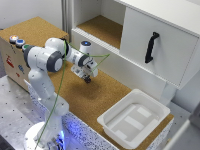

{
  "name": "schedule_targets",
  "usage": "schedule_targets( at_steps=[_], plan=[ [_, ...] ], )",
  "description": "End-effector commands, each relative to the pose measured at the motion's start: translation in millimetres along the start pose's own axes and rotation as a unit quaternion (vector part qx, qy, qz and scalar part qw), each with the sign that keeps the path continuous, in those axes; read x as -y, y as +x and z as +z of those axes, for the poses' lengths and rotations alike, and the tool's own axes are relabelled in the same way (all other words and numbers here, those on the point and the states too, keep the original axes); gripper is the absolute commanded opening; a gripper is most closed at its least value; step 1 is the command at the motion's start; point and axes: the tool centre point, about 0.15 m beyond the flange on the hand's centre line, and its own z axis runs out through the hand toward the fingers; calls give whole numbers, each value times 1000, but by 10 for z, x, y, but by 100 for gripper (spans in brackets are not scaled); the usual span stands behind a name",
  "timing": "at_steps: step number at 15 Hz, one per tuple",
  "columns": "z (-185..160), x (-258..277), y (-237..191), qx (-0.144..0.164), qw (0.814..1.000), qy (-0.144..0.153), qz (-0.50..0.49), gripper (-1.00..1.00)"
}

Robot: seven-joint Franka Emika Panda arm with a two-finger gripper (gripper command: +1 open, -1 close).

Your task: Slide the purple block to the right

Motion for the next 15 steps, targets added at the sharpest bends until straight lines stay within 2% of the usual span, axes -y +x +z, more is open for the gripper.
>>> schedule_targets(
  at_steps=[1, 6, 10, 13, 15],
  plan=[
    [-36, -408, -138, 23, 1000, -9, 15, -100],
    [-131, -696, -203, 13, 999, -39, 30, -100],
    [-168, -925, -249, 20, 997, -55, 46, -100],
    [-233, -965, -280, 18, 997, -54, 43, -100],
    [-319, -909, -302, 16, 999, -33, 13, -100]
  ],
)
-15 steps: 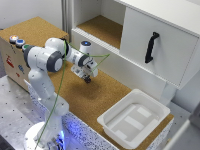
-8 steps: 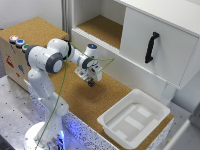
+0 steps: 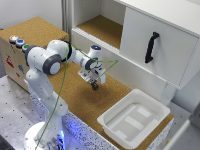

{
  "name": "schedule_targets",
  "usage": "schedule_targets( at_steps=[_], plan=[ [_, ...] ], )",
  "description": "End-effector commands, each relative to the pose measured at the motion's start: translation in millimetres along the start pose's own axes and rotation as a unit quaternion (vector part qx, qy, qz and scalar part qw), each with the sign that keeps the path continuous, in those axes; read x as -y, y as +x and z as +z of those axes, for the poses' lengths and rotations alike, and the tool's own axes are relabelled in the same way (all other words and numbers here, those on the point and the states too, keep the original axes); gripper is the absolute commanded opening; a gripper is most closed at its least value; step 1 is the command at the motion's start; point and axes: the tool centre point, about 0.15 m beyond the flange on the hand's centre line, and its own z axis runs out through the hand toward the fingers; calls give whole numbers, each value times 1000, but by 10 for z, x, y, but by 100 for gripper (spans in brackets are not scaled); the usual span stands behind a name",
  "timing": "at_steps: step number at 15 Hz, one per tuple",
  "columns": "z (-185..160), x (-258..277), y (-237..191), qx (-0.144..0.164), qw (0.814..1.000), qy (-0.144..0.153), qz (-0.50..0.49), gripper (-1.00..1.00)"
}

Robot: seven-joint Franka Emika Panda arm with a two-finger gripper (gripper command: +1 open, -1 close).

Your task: Slide the purple block to the right

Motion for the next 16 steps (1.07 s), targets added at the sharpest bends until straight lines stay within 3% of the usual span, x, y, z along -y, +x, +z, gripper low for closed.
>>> schedule_targets(
  at_steps=[1, 13, 14, 16],
  plan=[
    [-247, -50, -205, -27, 998, 10, -56, -100],
    [-247, -50, -205, -27, 998, 10, -56, -100],
    [-226, -36, -97, -16, 999, 0, -47, 100],
    [-264, -66, -122, -19, 998, -4, -52, 100]
  ],
)
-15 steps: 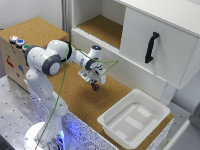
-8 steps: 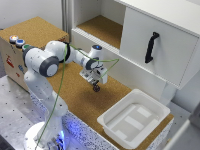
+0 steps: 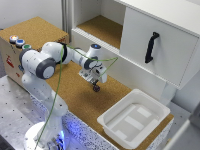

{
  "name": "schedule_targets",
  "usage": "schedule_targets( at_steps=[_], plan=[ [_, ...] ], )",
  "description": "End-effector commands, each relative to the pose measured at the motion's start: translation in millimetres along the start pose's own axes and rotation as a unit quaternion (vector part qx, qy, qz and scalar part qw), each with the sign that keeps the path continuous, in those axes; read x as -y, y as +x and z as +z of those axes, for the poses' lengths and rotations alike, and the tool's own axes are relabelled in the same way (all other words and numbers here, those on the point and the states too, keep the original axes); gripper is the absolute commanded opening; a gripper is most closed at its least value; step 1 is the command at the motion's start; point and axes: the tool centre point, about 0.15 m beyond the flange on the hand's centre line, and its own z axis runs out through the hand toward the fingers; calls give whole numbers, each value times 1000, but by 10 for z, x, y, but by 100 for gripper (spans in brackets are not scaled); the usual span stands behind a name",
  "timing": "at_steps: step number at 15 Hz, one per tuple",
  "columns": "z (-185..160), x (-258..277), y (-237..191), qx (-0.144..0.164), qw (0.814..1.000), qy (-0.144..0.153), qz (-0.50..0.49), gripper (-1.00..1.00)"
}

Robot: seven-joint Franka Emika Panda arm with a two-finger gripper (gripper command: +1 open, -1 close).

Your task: Slide the purple block to the right

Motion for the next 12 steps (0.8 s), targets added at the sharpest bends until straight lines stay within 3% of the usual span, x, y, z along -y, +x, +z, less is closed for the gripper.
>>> schedule_targets(
  at_steps=[1, 5, 8, 11, 12],
  plan=[
    [-82, -56, -37, -5, 1000, -9, -9, 100],
    [-281, -194, -15, -11, 999, -24, -39, 100],
    [-229, -323, -5, -8, 999, 13, -50, 100],
    [131, -462, 37, 20, 996, 63, -54, 100],
    [226, -464, 47, 25, 996, 63, -55, 100]
  ],
)
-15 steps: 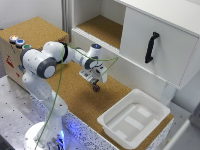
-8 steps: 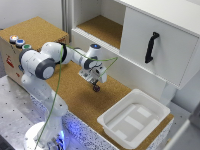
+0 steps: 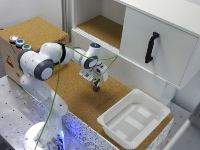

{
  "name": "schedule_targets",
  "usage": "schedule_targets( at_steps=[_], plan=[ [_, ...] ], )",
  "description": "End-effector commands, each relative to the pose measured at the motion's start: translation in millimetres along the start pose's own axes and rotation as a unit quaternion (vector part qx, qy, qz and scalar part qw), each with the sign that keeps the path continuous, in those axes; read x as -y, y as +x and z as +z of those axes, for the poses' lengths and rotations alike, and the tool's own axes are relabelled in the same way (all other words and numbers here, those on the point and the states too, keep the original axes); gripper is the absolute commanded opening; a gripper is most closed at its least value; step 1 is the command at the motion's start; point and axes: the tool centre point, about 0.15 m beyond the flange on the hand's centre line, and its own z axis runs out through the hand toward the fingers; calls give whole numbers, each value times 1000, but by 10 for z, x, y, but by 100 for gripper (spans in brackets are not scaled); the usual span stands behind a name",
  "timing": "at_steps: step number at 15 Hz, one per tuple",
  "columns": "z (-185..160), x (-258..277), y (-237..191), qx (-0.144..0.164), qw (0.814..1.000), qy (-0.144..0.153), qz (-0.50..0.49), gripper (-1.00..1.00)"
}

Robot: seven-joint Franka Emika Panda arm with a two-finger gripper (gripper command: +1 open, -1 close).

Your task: Slide the purple block to the right

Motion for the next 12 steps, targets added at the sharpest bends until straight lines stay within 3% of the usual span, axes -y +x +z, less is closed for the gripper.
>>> schedule_targets(
  at_steps=[1, 9, 10, 12],
  plan=[
    [444, -250, 49, 32, 997, 62, -14, 100],
    [512, 177, 184, 19, 998, 28, -45, 100],
    [506, 226, 188, 15, 999, 21, -44, -100],
    [503, 267, 173, 15, 999, 14, -43, -100]
  ],
)
